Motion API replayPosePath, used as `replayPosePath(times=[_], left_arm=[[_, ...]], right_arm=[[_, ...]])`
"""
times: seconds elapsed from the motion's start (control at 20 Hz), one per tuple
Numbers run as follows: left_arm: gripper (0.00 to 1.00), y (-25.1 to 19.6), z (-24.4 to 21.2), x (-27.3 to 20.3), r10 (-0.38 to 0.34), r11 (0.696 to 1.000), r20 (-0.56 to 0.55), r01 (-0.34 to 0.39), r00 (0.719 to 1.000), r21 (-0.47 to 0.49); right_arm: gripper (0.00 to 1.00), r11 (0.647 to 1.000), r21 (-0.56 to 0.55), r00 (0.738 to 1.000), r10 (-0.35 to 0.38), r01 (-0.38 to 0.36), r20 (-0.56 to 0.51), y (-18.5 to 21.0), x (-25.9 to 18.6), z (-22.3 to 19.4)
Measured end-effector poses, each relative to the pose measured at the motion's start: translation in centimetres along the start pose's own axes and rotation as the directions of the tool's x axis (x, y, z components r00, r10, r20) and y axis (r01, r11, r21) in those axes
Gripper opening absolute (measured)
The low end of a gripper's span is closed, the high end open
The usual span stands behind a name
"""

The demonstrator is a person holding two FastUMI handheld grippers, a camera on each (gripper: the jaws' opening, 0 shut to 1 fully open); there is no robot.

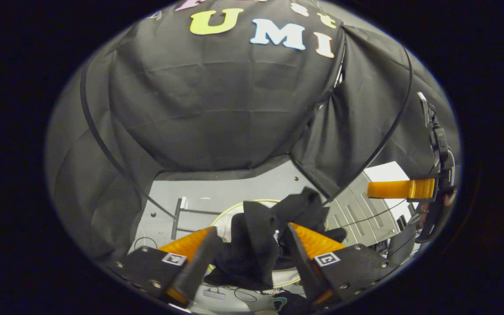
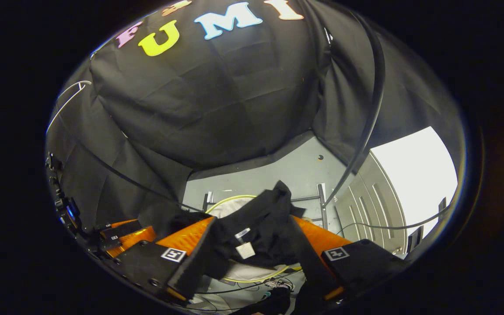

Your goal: Grasp the clothes on the hanger with both hands and then place them into the laundry hamper below.

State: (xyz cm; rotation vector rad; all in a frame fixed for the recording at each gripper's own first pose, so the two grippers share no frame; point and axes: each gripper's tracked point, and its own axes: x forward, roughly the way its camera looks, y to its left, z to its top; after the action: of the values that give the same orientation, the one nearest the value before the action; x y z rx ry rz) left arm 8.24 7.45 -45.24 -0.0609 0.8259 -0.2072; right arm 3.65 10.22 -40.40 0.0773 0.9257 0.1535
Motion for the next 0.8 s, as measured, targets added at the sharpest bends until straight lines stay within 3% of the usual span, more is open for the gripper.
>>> replayPosePath(times=[0.05, 0.1, 0.15, 0.5, 0.75, 0.8], left_arm=[[0.94, 0.2, 0.4, -0.3, 0.011, 1.0, 0.004, -0.011, 1.0, 0.014], [0.94, 0.2, 0.4, -0.8, 0.02, 0.999, 0.009, -0.02, 1.0, 0.026], [0.94, 0.2, 0.4, -1.5, 0.027, 0.999, 0.016, -0.027, 1.0, 0.037], [0.91, 0.0, 2.2, -5.7, 0.045, 0.997, 0.08, -0.05, 0.996, 0.056], [0.93, -0.3, 6.2, -9.8, 0.13, 0.991, 0.173, -0.135, 0.976, 0.017], [0.9, -0.6, 7.3, -10.6, 0.144, 0.989, 0.196, -0.148, 0.97, 0.007]], right_arm=[[0.98, 1.0, -0.009, 1.0, -0.003, 0.003, 0.005, 0.0, -0.3, 0.0], [0.92, 1.0, -0.014, 1.0, -0.007, 0.007, 0.01, 0.0, -0.7, -0.1], [0.98, 1.0, -0.014, 1.0, -0.011, 0.011, 0.014, -0.1, -1.2, -0.1], [0.98, 0.998, -0.008, 0.995, -0.061, 0.061, 0.078, -2.3, -5.2, 2.2], [0.98, 0.995, 0.03, 0.979, -0.099, 0.095, 0.178, -4.4, -9.0, 5.5], [0.98, 0.994, 0.03, 0.975, -0.106, 0.103, 0.197, -5.0, -9.6, 6.0]])
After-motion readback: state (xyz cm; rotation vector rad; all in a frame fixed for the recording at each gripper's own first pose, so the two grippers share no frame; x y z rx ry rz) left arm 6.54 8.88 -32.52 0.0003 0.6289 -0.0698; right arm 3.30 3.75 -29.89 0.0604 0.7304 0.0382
